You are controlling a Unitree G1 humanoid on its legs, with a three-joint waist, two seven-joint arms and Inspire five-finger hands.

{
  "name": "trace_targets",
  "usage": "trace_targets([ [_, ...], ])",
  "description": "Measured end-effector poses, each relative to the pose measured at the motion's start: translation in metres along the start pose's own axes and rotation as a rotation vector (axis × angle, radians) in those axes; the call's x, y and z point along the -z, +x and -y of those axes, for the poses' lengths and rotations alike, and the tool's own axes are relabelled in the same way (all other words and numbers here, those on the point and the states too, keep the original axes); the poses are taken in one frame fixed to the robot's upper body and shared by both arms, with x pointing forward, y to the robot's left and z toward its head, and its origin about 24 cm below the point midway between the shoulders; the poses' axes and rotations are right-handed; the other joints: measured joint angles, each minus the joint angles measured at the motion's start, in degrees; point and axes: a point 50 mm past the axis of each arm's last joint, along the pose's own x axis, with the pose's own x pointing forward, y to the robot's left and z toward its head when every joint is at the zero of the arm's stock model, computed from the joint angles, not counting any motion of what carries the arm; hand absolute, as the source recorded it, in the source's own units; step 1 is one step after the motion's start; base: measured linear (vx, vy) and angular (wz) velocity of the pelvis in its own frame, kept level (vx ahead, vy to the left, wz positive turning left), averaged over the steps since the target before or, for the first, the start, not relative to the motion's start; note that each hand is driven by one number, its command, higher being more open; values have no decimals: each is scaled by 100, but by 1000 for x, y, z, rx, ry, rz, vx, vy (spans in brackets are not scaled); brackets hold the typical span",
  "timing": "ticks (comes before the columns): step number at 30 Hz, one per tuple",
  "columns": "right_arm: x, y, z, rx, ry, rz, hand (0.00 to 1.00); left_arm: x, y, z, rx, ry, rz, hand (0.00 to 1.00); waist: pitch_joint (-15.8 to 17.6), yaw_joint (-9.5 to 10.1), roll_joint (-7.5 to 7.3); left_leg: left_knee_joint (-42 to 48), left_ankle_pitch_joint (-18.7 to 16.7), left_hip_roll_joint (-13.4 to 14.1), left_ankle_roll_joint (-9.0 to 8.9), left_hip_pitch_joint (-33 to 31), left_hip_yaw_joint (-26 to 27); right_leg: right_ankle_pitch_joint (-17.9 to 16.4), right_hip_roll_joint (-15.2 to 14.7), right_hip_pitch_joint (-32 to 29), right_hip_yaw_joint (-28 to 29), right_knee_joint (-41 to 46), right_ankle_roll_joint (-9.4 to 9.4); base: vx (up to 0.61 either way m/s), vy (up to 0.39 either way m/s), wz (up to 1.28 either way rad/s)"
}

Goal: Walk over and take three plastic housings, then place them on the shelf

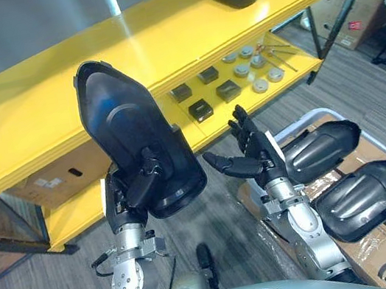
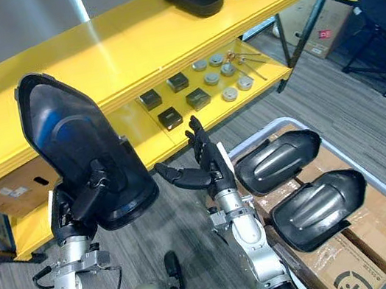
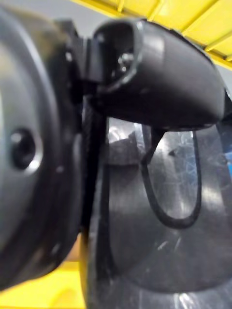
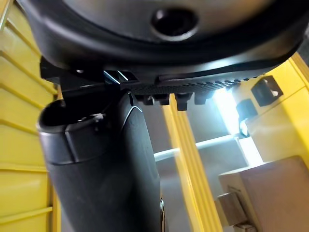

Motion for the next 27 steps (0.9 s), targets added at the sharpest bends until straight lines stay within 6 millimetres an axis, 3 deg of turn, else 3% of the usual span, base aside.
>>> trace_targets([
  [2,-1,-1,3,42,2,13,100,-1,1,0,35,11,3,0,1,-16,4,-12,34,-98,80,47,-271,-37,-218,-168,458,651,-65,68,33,52],
  [3,-1,-2,8,73,-2,15,100,-2,2,2,60,13,8,0,2,-52,-2,-30,72,-142,134,82,-475,-226,-275,-294,801,1035,-262,83,5,66],
  [4,-1,-2,10,85,-2,16,100,-3,3,2,70,15,13,0,2,-73,-1,-33,80,-144,124,83,-564,-409,-255,-336,942,1151,-308,85,-33,82],
  [5,-2,-2,11,96,-4,20,100,-4,3,3,80,15,31,0,1,-74,-5,-33,135,-144,46,84,-703,-764,-186,-400,1077,1254,-195,36,-38,56],
  [6,-2,-1,11,94,-5,21,100,-5,3,2,79,13,39,0,0,-55,-8,-33,143,-146,34,82,-743,-827,-160,-452,1089,1240,-194,22,-53,47],
  [10,-1,-1,4,58,1,18,100,-6,2,0,52,5,50,0,17,2,-45,-19,227,-215,-67,57,-794,-941,1,-717,1349,770,-214,-11,-97,12],
  [13,-1,0,1,45,-6,14,100,-3,0,4,36,-61,45,0,41,22,-11,-15,309,-123,-162,-88,-655,-1069,165,-725,1457,394,108,-43,-169,-14],
  [15,1,-2,3,58,-8,5,100,-1,-2,9,56,-70,35,0,60,-5,-33,34,284,-55,-152,-110,-570,-1074,189,-730,1470,402,99,-47,-112,-15],
  [19,-2,0,12,109,1,20,100,-1,-1,10,79,-57,37,0,122,20,-141,1334,-520,25,-31,-543,-260,-1141,22,-695,1575,532,83,1,23,-19],
  [22,-1,-1,13,135,4,24,100,-4,0,4,71,-33,54,0,139,100,-215,1727,-974,-26,55,-489,91,-1198,-283,-672,1581,991,-214,82,119,-9],
  [23,-1,-2,14,142,5,29,100,-5,1,2,64,-15,60,0,135,123,-175,1667,-1012,-65,116,-382,111,-986,-477,-904,1629,1574,-569,106,136,-1],
  [24,-1,-2,14,144,7,29,100,-6,1,1,64,1,64,0,134,133,-170,1582,-1024,-85,135,-286,103,-857,-558,-1033,1705,1900,-782,130,161,-4],
  [25,-2,-1,14,148,10,33,100,-8,2,-2,62,16,72,0,139,128,-187,1362,-1023,-138,186,-30,28,-518,-659,-1371,2087,2531,-1207,208,180,8],
  [26,-2,-2,13,145,18,36,100,-9,3,-3,60,24,77,0,130,71,-182,1159,-977,-150,274,176,-119,-573,-483,-1652,2581,3028,-1002,226,163,21],
  [27,-2,-1,12,143,24,42,100,-10,4,-4,60,29,82,0,127,14,-176,1059,-960,-147,282,264,-224,-720,-316,-1726,2700,3124,-889,229,143,50],
])
